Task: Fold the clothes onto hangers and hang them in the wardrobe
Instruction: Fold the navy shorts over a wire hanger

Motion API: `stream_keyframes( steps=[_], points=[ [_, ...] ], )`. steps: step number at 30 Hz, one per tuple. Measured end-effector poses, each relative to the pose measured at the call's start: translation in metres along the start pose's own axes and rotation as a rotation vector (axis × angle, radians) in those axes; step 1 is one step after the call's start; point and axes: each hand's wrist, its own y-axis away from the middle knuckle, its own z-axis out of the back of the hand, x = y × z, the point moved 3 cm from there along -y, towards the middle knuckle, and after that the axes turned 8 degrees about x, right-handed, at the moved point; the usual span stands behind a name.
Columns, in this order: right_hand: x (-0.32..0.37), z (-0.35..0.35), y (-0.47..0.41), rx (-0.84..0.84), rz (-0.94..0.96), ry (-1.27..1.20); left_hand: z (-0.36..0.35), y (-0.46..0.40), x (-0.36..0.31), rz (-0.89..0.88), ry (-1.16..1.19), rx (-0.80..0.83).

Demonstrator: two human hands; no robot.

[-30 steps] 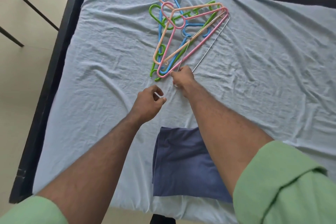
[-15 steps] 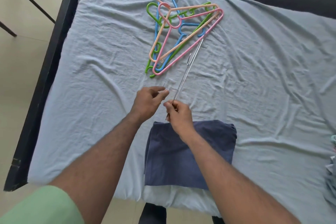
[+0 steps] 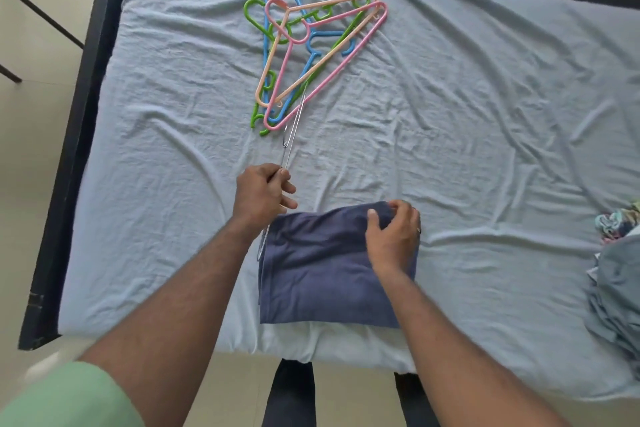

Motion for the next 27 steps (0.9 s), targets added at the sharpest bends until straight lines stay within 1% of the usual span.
stream_keyframes(
  steps=[1,2,3,4,6,8,9,13,16,18,20,23,27],
  points=[
    [-0.024,0.012,-0.007,0.002,-0.171,0.032,-0.001,0.004,0.001,-0.012,0.013,-0.011],
    [-0.046,0.021,-0.012,0.048,-0.339,0.042,-0.001,0.006,0.002,-0.028,0.014,-0.027],
    [-0.064,0.028,-0.015,0.118,-0.47,0.041,-0.002,0.008,0.004,-0.044,0.008,-0.038],
    [-0.078,0.031,-0.017,0.183,-0.535,0.025,-0.004,0.009,0.006,-0.055,0.009,-0.047],
    [-0.098,0.03,-0.02,0.291,-0.519,-0.08,-0.011,0.01,0.01,-0.059,0.006,-0.052],
    [-0.107,0.025,-0.019,0.381,-0.499,-0.276,-0.022,0.015,0.011,-0.064,-0.013,-0.045],
    [-0.109,0.023,-0.017,0.415,-0.478,-0.322,-0.028,0.017,0.011,-0.069,-0.024,-0.041],
    [-0.098,0.033,-0.008,0.431,-0.274,-0.265,-0.053,0.025,0.007,-0.096,-0.059,-0.025],
    [-0.089,0.048,-0.007,0.395,-0.158,-0.326,-0.075,0.031,0.006,-0.105,0.046,0.009],
    [-0.088,0.065,-0.012,0.32,-0.118,-0.389,-0.089,0.034,0.006,-0.089,0.137,0.028],
    [-0.089,0.089,-0.022,0.216,-0.123,-0.489,-0.099,0.036,0.008,-0.093,0.191,0.039],
    [-0.098,0.143,-0.048,0.044,-0.139,-0.605,-0.116,0.039,0.011,-0.084,0.209,0.049],
    [-0.096,0.228,-0.081,-0.12,-0.042,-0.579,-0.132,0.047,0.022,-0.041,0.176,0.063]
  ],
)
